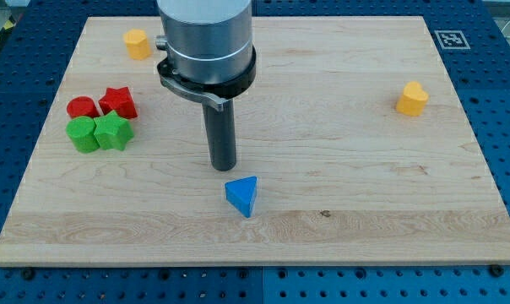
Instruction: Move blue triangle closer to yellow heart
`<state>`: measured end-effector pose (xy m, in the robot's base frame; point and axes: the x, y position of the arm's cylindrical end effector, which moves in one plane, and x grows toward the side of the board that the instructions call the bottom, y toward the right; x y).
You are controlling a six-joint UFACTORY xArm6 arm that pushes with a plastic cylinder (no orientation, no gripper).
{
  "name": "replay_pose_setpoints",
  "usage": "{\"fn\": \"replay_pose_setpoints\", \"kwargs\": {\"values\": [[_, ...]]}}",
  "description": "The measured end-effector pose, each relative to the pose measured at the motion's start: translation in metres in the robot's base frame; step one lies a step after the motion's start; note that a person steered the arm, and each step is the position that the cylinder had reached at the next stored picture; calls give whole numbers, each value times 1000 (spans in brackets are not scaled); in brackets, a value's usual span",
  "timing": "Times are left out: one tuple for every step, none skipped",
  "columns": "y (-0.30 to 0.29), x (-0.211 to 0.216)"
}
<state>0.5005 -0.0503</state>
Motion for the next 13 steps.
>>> {"fn": "replay_pose_setpoints", "kwargs": {"values": [[-22, 0], [-45, 0], [-47, 19], [-39, 48], [-30, 65], [-27, 64], [-3, 62], [-2, 62], [20, 53], [33, 37], [49, 20], [62, 6], [62, 8]]}}
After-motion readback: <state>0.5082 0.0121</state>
